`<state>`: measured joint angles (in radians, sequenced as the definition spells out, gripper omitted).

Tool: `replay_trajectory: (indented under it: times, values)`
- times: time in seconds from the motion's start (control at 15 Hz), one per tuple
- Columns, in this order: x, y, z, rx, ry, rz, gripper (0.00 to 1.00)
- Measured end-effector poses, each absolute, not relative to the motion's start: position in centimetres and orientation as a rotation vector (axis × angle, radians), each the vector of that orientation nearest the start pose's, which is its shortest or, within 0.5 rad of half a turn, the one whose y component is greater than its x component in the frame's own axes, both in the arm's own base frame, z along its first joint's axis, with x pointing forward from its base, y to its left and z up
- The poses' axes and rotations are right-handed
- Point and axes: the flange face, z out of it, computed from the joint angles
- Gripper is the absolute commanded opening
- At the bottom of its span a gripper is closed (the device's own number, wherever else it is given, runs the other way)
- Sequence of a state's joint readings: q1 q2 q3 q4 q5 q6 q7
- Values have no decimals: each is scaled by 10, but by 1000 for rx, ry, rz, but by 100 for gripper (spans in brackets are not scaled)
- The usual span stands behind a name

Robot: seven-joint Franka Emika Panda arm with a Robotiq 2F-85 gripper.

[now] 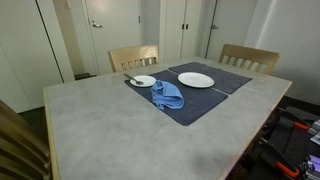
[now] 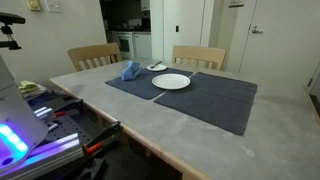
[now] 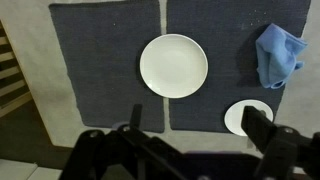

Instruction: Use the towel to wipe the plate in the middle of the mats

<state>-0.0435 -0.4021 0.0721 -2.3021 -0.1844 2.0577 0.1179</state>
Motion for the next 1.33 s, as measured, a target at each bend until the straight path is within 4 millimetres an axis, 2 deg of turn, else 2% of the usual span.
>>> replay_trajectory:
  times: [1.07, 1.33]
  values:
    - [446, 6, 519, -3315, 31, -281, 100]
    - [447, 13, 520, -3313, 5, -287, 100]
